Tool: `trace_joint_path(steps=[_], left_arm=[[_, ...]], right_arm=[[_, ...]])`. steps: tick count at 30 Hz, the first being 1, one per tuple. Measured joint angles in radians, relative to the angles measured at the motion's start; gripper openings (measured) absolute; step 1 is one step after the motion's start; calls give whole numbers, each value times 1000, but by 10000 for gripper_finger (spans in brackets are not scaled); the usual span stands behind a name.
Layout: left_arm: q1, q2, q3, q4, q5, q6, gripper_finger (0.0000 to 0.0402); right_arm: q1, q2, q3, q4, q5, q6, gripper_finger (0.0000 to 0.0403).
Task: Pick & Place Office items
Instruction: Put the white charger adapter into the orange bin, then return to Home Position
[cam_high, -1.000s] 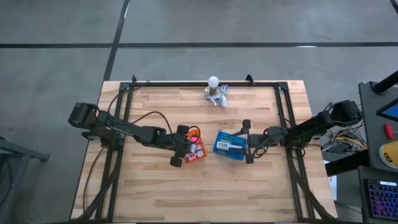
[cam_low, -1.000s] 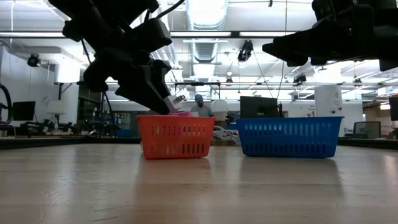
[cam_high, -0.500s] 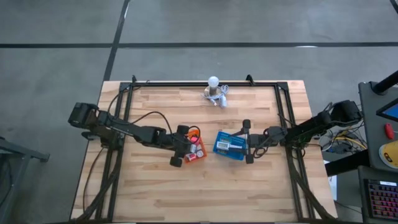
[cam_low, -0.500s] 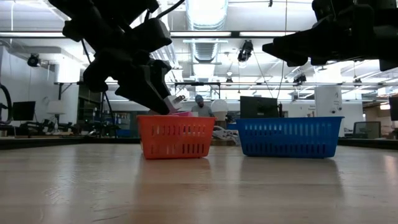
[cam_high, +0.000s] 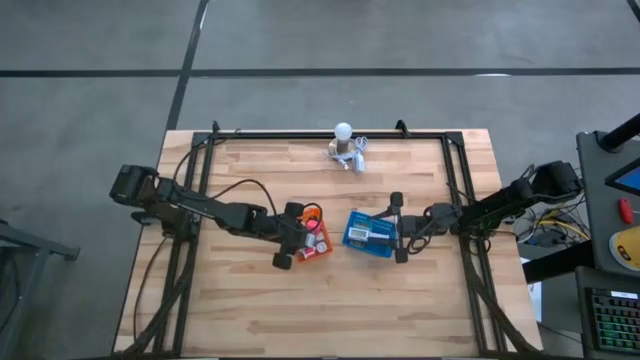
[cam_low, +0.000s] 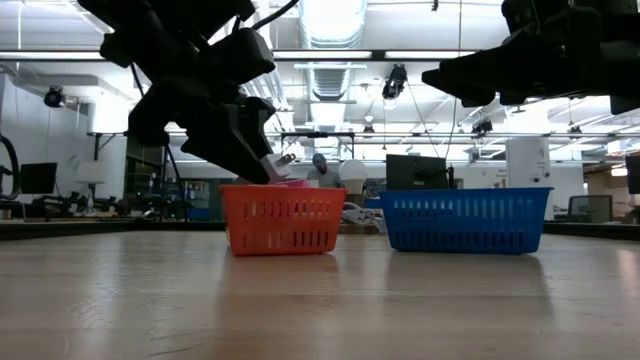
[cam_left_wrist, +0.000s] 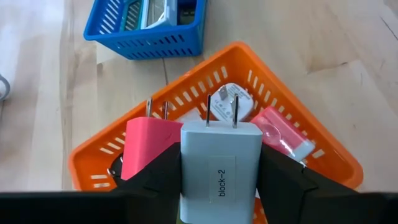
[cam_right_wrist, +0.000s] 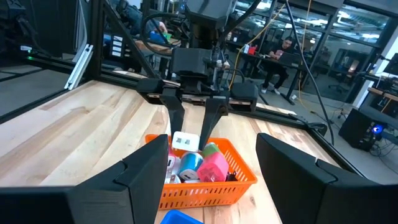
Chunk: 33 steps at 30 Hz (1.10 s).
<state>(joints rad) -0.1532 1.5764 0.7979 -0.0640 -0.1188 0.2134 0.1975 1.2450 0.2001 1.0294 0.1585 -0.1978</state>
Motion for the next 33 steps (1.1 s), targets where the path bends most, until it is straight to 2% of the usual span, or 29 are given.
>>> trace_joint_path(steps=[15,23,26,33], left_arm=[[0,0,0,-6,34,-10,164],[0,0,-1,-7,34,-57,273],[0,0,-1,-6,34,-65,285],[-4,-14,-1,-8,58,-74,284]], right_arm=[[0,0,0,0,0,0,237],[0,0,0,0,0,0,237],[0,0,0,0,0,0,237],[0,0,0,0,0,2,237]])
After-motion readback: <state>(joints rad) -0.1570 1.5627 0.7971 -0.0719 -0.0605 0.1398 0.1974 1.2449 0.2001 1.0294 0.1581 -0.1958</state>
